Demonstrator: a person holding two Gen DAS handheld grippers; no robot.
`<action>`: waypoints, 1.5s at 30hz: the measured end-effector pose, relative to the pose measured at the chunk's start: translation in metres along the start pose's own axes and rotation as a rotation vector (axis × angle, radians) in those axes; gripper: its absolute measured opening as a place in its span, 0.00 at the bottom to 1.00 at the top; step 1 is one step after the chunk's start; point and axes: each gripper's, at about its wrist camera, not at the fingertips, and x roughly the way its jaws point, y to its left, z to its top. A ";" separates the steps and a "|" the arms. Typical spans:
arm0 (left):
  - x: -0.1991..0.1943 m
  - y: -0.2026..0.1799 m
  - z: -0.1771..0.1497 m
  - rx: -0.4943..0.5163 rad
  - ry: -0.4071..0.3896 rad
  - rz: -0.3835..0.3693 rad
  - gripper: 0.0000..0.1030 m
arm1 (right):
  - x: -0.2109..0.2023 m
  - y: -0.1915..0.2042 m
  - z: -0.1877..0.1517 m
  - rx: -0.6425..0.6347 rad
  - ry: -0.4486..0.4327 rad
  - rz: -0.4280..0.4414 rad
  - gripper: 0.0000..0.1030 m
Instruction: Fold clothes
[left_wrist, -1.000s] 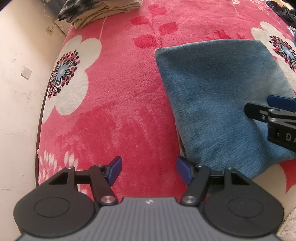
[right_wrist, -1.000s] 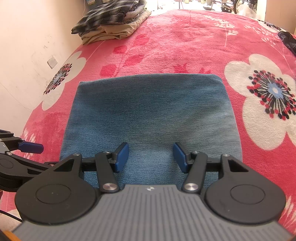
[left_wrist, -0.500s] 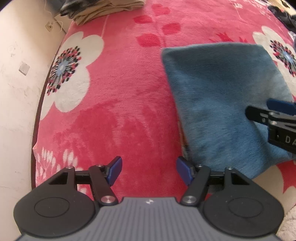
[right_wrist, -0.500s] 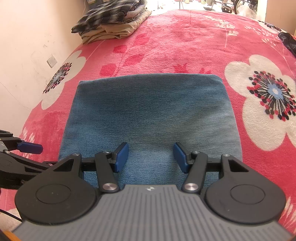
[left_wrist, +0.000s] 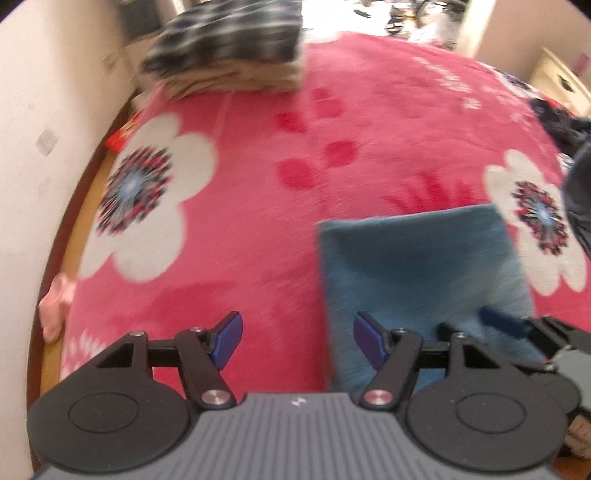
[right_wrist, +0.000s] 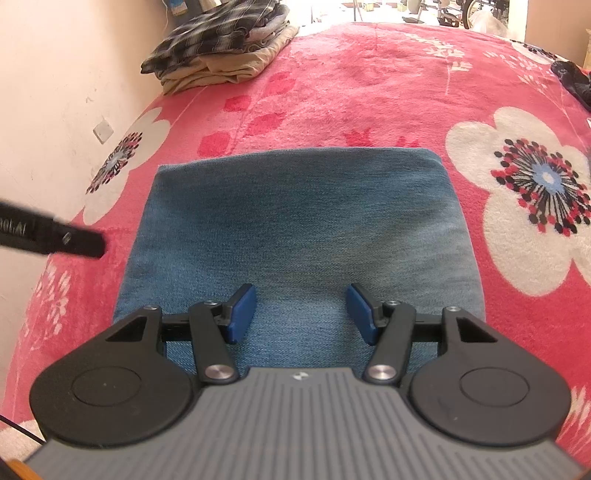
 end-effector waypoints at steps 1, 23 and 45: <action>0.002 -0.007 0.002 0.016 -0.002 -0.007 0.64 | -0.001 -0.001 0.000 0.008 0.001 0.007 0.54; 0.044 -0.050 0.005 0.112 0.132 0.044 0.57 | 0.044 -0.070 0.088 0.063 -0.034 -0.088 0.52; 0.044 -0.052 0.005 0.119 0.138 0.055 0.59 | -0.006 -0.094 0.070 0.168 -0.055 -0.025 0.51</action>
